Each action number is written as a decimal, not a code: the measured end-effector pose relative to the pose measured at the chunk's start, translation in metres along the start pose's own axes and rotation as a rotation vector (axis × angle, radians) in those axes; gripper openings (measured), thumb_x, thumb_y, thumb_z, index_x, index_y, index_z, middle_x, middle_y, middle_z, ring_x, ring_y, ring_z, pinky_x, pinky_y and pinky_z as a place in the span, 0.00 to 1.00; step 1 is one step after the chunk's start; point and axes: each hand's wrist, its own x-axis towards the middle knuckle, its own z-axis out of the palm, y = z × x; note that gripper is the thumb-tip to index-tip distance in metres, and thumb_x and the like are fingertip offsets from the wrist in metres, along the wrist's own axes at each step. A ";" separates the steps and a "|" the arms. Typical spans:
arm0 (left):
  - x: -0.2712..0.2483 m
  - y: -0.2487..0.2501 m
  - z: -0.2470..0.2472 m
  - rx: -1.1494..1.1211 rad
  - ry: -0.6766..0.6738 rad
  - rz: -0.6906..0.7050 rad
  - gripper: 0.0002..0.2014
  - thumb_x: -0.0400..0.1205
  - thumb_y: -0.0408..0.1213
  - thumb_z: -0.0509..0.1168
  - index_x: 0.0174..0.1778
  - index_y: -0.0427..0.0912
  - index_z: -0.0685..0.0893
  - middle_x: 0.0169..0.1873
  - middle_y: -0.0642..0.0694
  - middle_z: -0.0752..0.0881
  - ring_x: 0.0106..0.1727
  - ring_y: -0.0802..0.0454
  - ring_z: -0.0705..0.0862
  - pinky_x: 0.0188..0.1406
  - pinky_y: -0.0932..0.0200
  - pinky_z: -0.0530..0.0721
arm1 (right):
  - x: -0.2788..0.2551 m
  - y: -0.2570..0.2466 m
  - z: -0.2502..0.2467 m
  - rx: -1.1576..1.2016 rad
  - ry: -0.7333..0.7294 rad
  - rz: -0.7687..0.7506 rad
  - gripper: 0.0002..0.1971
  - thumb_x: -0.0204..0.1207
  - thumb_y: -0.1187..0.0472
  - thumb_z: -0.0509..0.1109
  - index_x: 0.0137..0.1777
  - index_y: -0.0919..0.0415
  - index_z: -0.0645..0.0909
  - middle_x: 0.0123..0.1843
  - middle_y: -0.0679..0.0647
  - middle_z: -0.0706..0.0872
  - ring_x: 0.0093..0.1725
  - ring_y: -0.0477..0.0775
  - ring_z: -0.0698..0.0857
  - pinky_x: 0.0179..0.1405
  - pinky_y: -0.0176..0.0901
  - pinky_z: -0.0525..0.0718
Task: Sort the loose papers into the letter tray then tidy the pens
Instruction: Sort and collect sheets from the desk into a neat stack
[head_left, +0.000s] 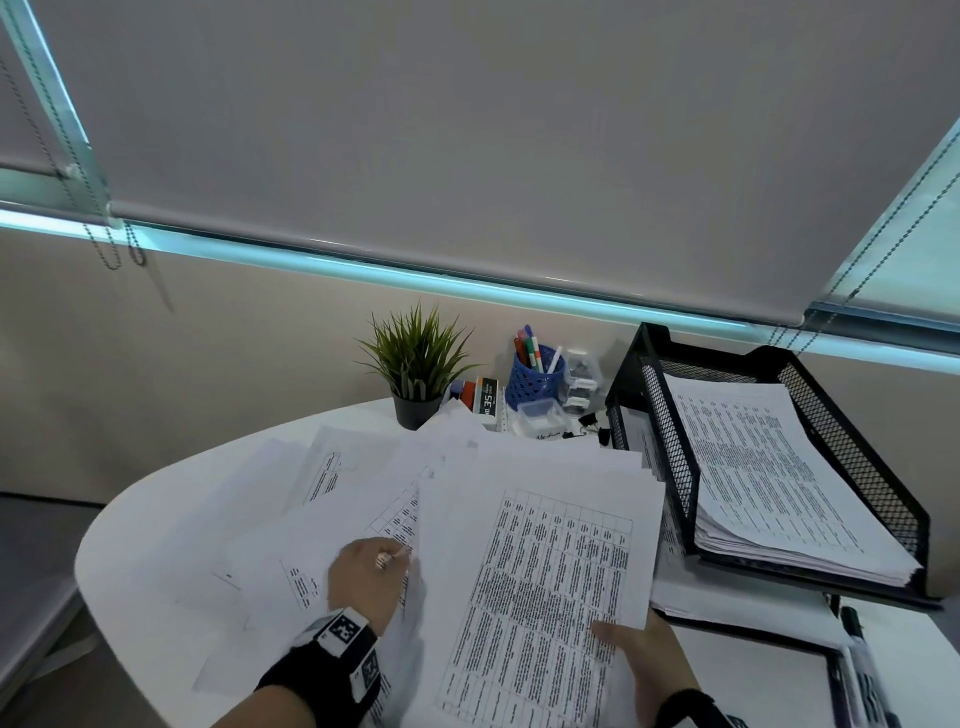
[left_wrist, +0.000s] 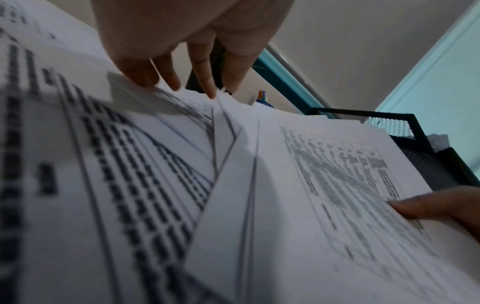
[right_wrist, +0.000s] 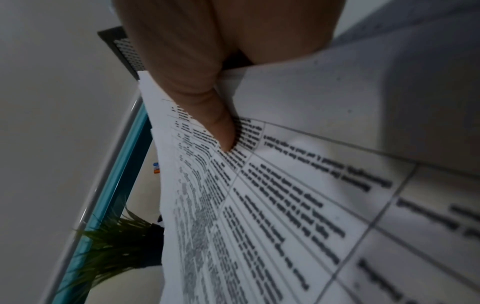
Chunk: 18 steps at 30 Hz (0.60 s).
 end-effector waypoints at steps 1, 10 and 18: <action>0.002 -0.002 -0.002 0.028 0.051 -0.049 0.11 0.77 0.40 0.69 0.54 0.44 0.85 0.60 0.40 0.83 0.62 0.43 0.79 0.63 0.54 0.74 | 0.002 -0.001 -0.001 0.027 -0.012 0.019 0.28 0.64 0.81 0.74 0.65 0.67 0.78 0.57 0.62 0.85 0.58 0.65 0.81 0.64 0.58 0.75; 0.011 -0.006 -0.014 -0.529 0.181 -0.515 0.41 0.72 0.40 0.76 0.76 0.30 0.63 0.69 0.28 0.74 0.70 0.34 0.74 0.71 0.40 0.71 | -0.001 -0.015 0.004 0.190 -0.053 0.044 0.37 0.70 0.75 0.73 0.79 0.61 0.64 0.78 0.58 0.70 0.78 0.66 0.66 0.77 0.64 0.61; 0.001 0.002 -0.010 -0.911 -0.091 -0.638 0.06 0.82 0.24 0.60 0.54 0.27 0.77 0.41 0.33 0.83 0.35 0.43 0.80 0.28 0.54 0.82 | 0.005 -0.005 0.008 0.190 -0.100 0.055 0.33 0.73 0.78 0.69 0.77 0.64 0.66 0.63 0.60 0.79 0.60 0.63 0.75 0.69 0.63 0.69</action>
